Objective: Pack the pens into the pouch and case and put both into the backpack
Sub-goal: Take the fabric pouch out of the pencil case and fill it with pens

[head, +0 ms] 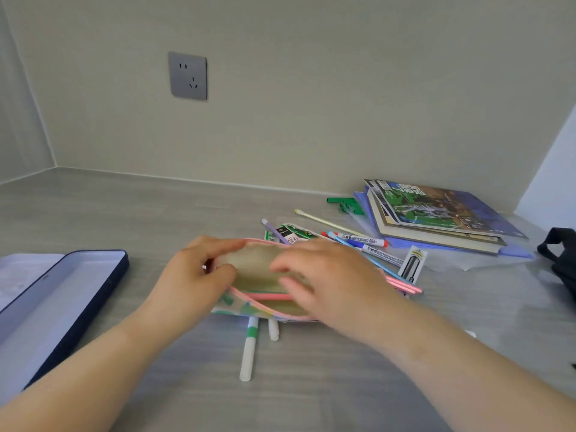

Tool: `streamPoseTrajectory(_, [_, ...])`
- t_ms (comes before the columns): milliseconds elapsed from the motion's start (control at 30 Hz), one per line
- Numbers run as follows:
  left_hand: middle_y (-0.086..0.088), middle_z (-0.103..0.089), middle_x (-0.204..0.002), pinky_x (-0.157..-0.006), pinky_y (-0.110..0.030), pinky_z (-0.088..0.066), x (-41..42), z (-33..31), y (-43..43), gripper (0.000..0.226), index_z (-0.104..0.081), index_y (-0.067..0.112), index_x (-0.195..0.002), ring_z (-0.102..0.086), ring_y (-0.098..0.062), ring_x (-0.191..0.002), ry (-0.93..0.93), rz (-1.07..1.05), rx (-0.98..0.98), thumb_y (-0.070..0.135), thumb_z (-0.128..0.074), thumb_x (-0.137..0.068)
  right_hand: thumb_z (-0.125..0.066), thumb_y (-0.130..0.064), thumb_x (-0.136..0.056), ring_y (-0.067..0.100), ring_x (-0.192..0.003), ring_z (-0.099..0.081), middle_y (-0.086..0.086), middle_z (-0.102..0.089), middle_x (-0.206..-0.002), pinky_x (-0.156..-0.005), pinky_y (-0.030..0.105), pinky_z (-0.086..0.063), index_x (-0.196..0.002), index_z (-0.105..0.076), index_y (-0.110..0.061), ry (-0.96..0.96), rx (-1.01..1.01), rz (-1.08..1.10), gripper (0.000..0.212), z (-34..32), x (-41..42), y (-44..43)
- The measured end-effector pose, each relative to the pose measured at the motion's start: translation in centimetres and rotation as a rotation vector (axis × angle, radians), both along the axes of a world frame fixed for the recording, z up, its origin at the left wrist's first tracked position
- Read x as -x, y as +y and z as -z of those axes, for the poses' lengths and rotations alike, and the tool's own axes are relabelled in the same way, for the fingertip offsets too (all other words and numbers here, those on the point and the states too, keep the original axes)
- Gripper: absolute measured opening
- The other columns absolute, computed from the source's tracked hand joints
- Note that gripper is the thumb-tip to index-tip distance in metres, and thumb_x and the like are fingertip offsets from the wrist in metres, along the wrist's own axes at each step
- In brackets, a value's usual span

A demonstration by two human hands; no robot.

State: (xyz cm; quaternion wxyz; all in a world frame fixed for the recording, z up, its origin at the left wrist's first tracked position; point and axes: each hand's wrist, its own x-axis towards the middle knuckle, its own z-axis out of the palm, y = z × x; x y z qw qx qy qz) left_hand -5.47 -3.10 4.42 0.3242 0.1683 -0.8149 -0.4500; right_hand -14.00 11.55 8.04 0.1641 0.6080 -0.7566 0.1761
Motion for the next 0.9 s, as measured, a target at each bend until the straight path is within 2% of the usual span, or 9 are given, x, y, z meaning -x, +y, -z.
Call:
streamPoseTrajectory(67, [0.010, -0.053, -0.079, -0.053, 0.002, -0.034, 0.3, -0.1, -0.3, 0.037, -0.063, 0.028, -0.092, -0.047, 0.015, -0.057, 0.022, -0.046, -0.032, -0.003, -0.047, -0.079, -0.056, -0.009, -0.074, 0.024, -0.074, -0.065, 0.008, -0.073, -0.080, -0.066, 0.030, -0.048, -0.081, -0.070, -0.010, 0.041, 0.229, 0.042, 0.016, -0.8, 1.8, 1.1])
streamPoseTrajectory(133, [0.009, -0.053, -0.074, -0.046, 0.001, -0.034, 0.7, -0.3, -0.7, 0.038, -0.062, 0.030, -0.089, -0.047, 0.012, -0.050, 0.032, -0.088, -0.067, -0.002, -0.044, -0.080, -0.055, -0.005, -0.079, 0.019, -0.074, -0.059, 0.009, -0.072, -0.086, -0.072, 0.029, -0.047, -0.086, -0.070, -0.008, -0.057, 0.357, 0.205, 0.017, -1.2, 4.9, 2.0])
streamPoseTrajectory(233, [0.007, -0.050, -0.067, -0.036, -0.005, -0.030, 1.4, -0.5, -1.1, 0.037, -0.063, 0.026, -0.090, -0.043, 0.004, -0.036, 0.059, -0.138, -0.111, -0.003, -0.040, -0.084, -0.054, -0.012, -0.088, 0.019, -0.094, -0.056, 0.009, -0.066, -0.113, -0.081, 0.023, -0.039, -0.109, -0.061, -0.010, -0.364, 0.096, 0.512, 0.023, -0.2, 9.7, 3.6])
streamPoseTrajectory(300, [0.010, -0.052, -0.070, -0.039, -0.002, -0.030, 1.6, -0.2, -1.4, 0.036, -0.063, 0.025, -0.090, -0.046, 0.007, -0.042, 0.092, -0.136, -0.139, -0.003, -0.041, -0.086, -0.058, -0.022, -0.086, 0.021, -0.107, -0.054, 0.007, -0.060, -0.122, -0.088, 0.025, -0.039, -0.117, -0.056, -0.012, -0.457, -0.112, 0.570, 0.032, 1.5, 11.5, 4.3])
streamPoseTrajectory(433, [0.018, -0.062, -0.085, -0.057, 0.006, -0.034, 1.1, 0.5, -2.1, 0.044, -0.067, 0.036, -0.067, -0.055, 0.000, -0.078, 0.105, -0.036, -0.168, 0.000, -0.049, -0.085, -0.061, -0.027, -0.082, 0.023, -0.117, -0.049, 0.005, -0.053, -0.131, -0.094, 0.031, -0.040, -0.125, -0.047, -0.020, -0.428, -0.271, 0.567, 0.045, 3.0, 12.1, 3.5])
streamPoseTrajectory(533, [0.007, -0.067, -0.082, -0.065, -0.005, -0.039, 0.5, 0.7, -2.3, 0.053, -0.068, 0.046, -0.056, -0.054, -0.010, -0.076, 0.075, -0.004, -0.167, 0.003, -0.054, -0.083, -0.058, -0.022, -0.083, 0.025, -0.120, -0.047, 0.008, -0.047, -0.137, -0.096, 0.032, -0.040, -0.133, -0.036, -0.021, -0.440, -0.308, 0.612, 0.055, 3.2, 12.5, 2.6])
streamPoseTrajectory(633, [-0.007, -0.057, -0.080, -0.061, -0.009, -0.034, 0.3, 0.9, -2.3, 0.050, -0.070, 0.046, -0.061, -0.046, -0.018, -0.078, 0.051, 0.003, -0.159, 0.003, -0.054, -0.083, -0.055, -0.015, -0.084, 0.027, -0.118, -0.050, 0.011, -0.050, -0.134, -0.094, 0.032, -0.042, -0.134, -0.034, -0.019, -0.468, -0.350, 0.640, 0.054, 3.3, 13.0, 2.1])
streamPoseTrajectory(767, [0.011, -0.059, -0.052, -0.041, -0.002, -0.030, 0.9, 0.9, -1.6, 0.028, -0.070, 0.023, -0.086, -0.044, -0.005, -0.054, 0.025, -0.013, -0.127, 0.000, -0.054, -0.082, -0.050, -0.008, -0.085, 0.027, -0.115, -0.052, 0.011, -0.049, -0.136, -0.081, 0.025, -0.039, -0.134, -0.034, -0.019, -0.468, -0.354, 0.664, 0.053, 3.6, 13.5, 1.9])
streamPoseTrajectory(900, [0.020, -0.051, -0.033, -0.036, -0.005, -0.027, 1.0, 1.0, -1.3, 0.029, -0.065, 0.023, -0.088, -0.036, 0.000, -0.032, 0.034, 0.044, -0.075, -0.003, -0.053, -0.082, -0.044, -0.003, -0.085, 0.028, -0.111, -0.053, 0.012, -0.054, -0.128, -0.081, 0.029, -0.041, -0.121, -0.048, -0.016, -0.290, -0.382, 0.686, 0.039, 3.8, 13.6, 1.7])
